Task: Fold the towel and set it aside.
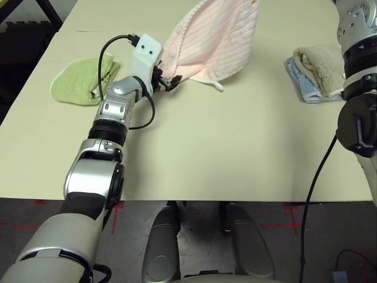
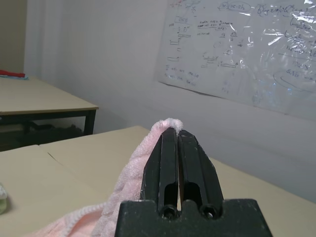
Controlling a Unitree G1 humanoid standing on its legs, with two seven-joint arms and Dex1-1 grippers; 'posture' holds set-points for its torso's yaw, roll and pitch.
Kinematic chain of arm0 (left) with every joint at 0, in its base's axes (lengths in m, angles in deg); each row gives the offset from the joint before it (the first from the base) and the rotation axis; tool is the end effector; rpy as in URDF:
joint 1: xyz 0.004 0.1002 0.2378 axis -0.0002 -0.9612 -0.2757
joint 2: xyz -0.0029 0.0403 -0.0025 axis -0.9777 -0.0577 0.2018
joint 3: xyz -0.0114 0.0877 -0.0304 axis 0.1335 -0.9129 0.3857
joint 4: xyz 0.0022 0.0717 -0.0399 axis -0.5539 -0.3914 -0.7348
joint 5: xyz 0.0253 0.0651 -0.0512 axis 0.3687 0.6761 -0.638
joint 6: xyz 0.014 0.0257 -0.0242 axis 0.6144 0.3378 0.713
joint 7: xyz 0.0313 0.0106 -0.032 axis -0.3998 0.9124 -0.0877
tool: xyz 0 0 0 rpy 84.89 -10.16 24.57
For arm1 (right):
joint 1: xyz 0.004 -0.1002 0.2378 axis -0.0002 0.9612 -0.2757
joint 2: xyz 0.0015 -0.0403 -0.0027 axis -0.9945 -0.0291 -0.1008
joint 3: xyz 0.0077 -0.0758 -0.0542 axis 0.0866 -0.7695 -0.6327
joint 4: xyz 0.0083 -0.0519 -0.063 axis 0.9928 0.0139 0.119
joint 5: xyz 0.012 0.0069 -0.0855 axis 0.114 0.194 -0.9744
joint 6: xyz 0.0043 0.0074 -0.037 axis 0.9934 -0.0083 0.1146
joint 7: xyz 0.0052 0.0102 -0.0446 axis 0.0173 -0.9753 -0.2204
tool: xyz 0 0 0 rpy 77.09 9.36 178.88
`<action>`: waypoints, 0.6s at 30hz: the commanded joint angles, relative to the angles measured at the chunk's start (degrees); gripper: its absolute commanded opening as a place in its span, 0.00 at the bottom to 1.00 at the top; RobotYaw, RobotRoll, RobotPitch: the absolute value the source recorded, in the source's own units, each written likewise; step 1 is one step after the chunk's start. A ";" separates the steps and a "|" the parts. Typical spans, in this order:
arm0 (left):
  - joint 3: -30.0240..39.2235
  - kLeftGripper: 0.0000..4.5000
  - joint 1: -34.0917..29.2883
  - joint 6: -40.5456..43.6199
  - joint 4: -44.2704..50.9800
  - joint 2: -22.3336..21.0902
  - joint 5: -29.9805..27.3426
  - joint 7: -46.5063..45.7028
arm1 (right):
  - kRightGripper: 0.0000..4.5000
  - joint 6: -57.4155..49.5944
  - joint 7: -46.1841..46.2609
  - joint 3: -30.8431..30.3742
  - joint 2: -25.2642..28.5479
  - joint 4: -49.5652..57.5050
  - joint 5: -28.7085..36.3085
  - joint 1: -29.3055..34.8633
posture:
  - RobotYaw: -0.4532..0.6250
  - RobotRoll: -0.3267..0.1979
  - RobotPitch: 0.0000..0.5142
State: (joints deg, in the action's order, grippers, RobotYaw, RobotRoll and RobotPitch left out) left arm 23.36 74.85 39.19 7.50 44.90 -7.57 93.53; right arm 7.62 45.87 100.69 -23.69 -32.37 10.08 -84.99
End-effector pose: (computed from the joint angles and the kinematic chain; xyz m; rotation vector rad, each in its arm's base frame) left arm 0.3439 0.1816 0.2192 0.3393 -0.0437 -0.6333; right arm 0.3281 -0.1951 0.3679 -0.1951 -0.7312 0.5797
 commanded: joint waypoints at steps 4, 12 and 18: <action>-2.13 1.00 1.40 -4.29 -5.38 -2.05 5.37 -4.14 | 0.01 -0.60 -0.02 0.35 -0.20 1.93 0.75 0.44 | 0.41 0.62 0.50; -3.43 1.00 2.93 -9.36 -10.68 -3.39 8.58 -4.43 | 0.01 -1.26 -0.12 0.27 -0.15 2.96 0.78 1.17 | 0.41 0.62 0.50; -5.04 1.00 3.13 -11.11 -12.35 -3.28 10.35 -2.87 | 0.01 -1.47 -0.06 0.29 -0.31 3.40 0.87 1.29 | 0.40 0.62 0.50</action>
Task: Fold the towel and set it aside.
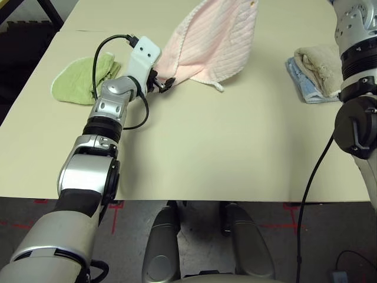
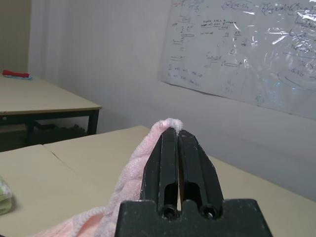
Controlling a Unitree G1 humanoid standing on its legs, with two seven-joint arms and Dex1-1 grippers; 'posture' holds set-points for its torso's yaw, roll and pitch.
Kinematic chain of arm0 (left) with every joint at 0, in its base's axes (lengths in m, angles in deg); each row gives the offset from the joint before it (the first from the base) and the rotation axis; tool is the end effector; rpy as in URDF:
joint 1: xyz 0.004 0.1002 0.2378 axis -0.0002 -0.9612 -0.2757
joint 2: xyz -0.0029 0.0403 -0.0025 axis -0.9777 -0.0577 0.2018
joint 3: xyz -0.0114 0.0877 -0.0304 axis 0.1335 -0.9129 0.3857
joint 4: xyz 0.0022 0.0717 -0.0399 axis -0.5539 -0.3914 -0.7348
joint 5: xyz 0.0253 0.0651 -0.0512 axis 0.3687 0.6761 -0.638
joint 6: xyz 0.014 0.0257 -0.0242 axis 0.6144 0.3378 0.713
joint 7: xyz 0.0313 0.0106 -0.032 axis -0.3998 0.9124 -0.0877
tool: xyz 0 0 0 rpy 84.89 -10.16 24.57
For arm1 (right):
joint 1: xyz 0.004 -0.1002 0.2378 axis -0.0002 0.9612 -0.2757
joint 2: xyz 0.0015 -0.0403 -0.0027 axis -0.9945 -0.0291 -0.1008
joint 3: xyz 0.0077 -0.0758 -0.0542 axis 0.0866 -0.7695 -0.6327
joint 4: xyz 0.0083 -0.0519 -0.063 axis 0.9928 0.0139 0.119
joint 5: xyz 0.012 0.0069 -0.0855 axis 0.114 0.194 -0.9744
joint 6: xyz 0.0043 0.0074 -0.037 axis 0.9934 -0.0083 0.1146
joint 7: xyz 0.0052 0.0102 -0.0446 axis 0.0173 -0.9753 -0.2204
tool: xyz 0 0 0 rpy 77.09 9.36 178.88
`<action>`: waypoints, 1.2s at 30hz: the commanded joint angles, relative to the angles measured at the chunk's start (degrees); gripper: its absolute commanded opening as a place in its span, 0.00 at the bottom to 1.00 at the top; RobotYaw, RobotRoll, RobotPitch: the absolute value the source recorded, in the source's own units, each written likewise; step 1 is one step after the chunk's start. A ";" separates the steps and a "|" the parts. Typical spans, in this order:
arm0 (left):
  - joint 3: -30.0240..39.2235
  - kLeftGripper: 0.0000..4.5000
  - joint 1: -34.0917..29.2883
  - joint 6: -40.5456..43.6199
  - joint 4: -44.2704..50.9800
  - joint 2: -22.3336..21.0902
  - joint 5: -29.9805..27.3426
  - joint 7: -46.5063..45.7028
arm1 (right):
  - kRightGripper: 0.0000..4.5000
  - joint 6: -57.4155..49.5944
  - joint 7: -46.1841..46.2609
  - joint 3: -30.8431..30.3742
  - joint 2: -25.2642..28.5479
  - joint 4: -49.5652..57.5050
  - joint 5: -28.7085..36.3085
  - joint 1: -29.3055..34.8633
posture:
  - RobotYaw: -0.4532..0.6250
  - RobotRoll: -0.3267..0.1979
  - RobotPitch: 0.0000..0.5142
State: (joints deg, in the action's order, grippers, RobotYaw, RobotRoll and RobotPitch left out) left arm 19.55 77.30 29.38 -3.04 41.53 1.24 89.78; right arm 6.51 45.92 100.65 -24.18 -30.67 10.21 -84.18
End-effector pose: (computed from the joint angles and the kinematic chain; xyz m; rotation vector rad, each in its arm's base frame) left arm 0.3470 0.1972 0.2152 0.5718 -0.0039 -0.5258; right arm 0.3283 -0.1930 0.3663 -0.1922 -0.7260 0.5892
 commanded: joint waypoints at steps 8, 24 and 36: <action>-2.02 0.92 1.82 -3.17 -4.51 0.47 2.70 0.32 | 0.00 -1.14 -0.11 0.25 0.15 3.06 1.02 1.08 | 0.40 0.62 0.50; -2.25 0.01 3.38 -2.99 -8.44 0.62 3.41 1.11 | 0.00 -2.05 0.07 0.04 0.18 4.38 0.91 1.04 | 0.39 0.62 0.49; -3.53 0.04 3.26 -3.04 -9.15 -0.25 4.47 4.48 | 0.00 -2.15 -0.04 0.04 0.32 4.94 0.97 1.37 | 0.39 0.62 0.48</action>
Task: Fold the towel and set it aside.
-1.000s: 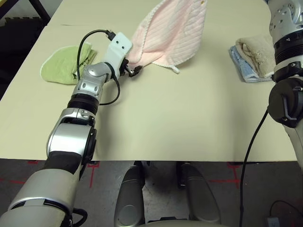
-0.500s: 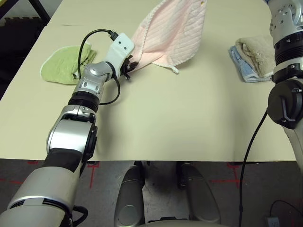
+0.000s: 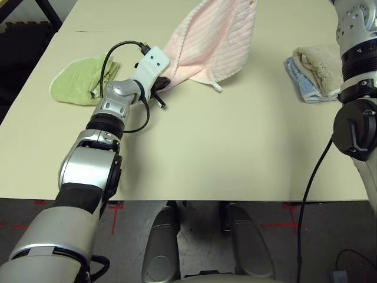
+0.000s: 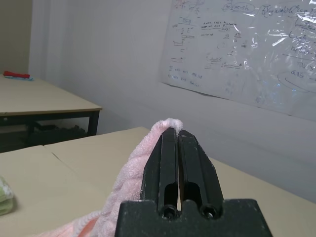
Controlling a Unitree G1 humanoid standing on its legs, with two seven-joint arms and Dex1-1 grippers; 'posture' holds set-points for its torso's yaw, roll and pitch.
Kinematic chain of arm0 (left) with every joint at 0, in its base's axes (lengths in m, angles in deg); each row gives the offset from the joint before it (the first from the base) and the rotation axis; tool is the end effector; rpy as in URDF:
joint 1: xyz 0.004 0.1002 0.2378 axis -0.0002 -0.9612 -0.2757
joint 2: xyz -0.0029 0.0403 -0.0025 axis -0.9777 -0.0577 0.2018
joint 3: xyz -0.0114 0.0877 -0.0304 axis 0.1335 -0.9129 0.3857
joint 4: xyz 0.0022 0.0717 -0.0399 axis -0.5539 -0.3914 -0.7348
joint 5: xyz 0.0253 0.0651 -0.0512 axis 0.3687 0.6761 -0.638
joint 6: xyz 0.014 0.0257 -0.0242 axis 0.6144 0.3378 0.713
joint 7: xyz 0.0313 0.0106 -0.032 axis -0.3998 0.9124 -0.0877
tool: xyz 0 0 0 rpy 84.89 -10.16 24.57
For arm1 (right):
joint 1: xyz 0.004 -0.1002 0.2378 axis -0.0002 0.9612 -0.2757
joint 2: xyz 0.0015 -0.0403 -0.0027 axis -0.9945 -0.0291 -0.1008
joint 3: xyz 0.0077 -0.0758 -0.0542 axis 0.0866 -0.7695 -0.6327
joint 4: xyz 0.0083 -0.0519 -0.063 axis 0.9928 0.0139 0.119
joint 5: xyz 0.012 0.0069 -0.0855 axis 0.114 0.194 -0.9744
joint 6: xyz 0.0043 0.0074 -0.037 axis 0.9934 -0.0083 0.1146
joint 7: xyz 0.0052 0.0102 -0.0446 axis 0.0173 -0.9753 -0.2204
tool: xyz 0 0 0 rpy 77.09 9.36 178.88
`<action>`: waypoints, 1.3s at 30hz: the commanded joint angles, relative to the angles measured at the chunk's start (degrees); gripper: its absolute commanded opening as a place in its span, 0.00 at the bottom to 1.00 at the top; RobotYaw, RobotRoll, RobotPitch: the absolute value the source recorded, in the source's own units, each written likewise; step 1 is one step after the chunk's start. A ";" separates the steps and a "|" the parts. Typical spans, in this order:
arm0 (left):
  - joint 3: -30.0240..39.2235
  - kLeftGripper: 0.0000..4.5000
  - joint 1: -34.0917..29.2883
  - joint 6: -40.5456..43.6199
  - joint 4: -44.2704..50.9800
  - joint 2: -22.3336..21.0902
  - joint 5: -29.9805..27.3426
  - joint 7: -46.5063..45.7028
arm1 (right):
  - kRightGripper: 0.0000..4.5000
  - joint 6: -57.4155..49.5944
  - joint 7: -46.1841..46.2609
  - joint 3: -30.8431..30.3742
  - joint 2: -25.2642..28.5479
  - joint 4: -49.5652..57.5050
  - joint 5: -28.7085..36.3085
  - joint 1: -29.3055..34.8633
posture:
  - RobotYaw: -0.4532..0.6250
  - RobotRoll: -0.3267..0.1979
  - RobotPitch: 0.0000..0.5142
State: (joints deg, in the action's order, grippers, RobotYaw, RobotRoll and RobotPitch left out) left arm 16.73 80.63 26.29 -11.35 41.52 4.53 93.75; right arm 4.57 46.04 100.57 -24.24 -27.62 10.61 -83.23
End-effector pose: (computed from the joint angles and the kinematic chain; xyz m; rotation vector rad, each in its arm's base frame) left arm 0.3509 0.1969 0.2124 0.6501 0.0887 -0.6010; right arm 0.3262 -0.1926 0.3674 -0.1925 -0.7291 0.5951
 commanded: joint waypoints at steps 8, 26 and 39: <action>-0.23 0.61 1.05 -2.07 -1.21 0.19 1.52 -2.53 | 0.00 -0.50 -0.20 0.08 0.29 2.43 0.66 0.72 | 0.38 0.62 0.48; 3.96 0.60 2.74 1.24 -1.27 1.60 -2.49 0.06 | 0.00 -1.30 -0.16 0.04 0.13 3.71 0.79 1.40 | 0.38 0.62 0.48; 1.39 0.49 1.33 -0.40 -1.90 0.40 0.66 0.28 | 0.00 -1.26 -0.31 -0.04 0.43 3.53 0.63 1.44 | 0.38 0.62 0.49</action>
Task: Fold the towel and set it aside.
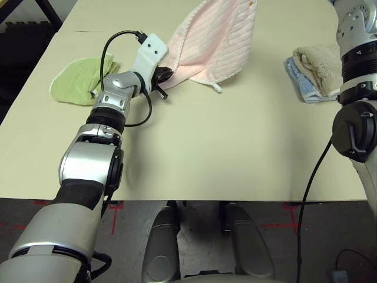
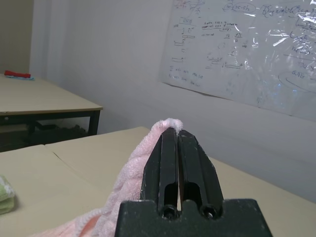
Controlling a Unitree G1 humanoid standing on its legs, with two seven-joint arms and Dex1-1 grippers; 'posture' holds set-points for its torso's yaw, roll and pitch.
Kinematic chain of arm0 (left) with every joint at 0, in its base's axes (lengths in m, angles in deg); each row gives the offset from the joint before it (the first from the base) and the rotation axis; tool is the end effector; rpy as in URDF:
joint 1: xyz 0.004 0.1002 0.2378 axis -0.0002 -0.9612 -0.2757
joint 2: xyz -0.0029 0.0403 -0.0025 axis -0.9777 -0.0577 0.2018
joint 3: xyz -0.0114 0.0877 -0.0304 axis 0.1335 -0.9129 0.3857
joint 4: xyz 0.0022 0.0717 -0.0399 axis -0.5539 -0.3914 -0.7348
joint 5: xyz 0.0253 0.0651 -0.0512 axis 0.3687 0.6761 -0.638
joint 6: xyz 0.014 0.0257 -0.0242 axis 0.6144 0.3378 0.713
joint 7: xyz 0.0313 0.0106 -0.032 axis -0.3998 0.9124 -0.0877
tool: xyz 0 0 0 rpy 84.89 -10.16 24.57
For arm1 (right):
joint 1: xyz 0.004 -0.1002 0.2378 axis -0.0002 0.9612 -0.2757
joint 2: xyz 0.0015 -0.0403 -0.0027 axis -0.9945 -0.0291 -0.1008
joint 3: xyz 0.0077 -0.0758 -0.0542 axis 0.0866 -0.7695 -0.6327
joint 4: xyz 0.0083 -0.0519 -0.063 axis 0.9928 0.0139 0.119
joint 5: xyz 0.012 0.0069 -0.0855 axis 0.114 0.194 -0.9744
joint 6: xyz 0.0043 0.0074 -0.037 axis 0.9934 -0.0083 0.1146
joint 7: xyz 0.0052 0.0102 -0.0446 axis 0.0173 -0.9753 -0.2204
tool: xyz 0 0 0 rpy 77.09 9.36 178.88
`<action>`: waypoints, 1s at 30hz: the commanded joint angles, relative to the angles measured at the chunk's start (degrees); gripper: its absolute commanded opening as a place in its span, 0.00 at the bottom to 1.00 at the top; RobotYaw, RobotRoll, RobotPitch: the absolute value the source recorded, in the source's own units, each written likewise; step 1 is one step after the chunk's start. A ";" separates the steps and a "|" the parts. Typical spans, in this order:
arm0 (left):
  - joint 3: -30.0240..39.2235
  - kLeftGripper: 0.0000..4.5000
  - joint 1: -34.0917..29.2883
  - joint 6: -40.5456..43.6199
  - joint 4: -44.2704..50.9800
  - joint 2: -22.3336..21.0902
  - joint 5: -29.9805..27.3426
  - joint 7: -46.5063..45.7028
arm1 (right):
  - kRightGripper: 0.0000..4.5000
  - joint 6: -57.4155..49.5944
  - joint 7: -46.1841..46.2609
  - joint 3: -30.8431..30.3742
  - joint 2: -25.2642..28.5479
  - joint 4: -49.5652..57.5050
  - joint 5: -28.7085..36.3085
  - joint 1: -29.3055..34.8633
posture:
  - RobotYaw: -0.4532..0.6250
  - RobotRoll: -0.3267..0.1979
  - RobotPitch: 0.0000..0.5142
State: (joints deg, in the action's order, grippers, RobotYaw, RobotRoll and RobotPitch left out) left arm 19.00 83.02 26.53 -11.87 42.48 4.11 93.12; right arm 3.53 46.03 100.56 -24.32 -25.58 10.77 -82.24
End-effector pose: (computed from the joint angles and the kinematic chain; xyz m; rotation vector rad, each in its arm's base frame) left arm 0.3532 0.1913 0.2243 0.6111 0.0350 -0.5887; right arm 0.3253 -0.1928 0.3663 -0.1948 -0.7287 0.5989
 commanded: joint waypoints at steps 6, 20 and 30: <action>-1.47 0.99 -1.14 -1.01 -1.95 -0.93 2.01 0.29 | 0.00 -0.26 -0.36 -0.09 0.55 1.60 0.43 0.44 | 0.37 0.62 0.49; 1.17 1.00 0.80 -1.07 -2.69 -0.36 -0.34 -1.79 | 0.00 6.90 -2.73 4.46 0.07 1.35 6.19 -5.36 | 0.36 0.62 0.49; 4.72 1.00 3.80 -0.94 0.01 0.74 -2.95 -3.40 | 0.00 9.05 -4.69 6.23 -1.33 -1.39 9.42 -8.58 | 0.39 0.62 0.49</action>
State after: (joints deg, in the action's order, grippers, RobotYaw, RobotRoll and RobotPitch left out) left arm 23.39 86.11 25.61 -12.84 42.89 1.94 90.18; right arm 12.14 41.99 106.38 -25.88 -26.82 19.49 -89.97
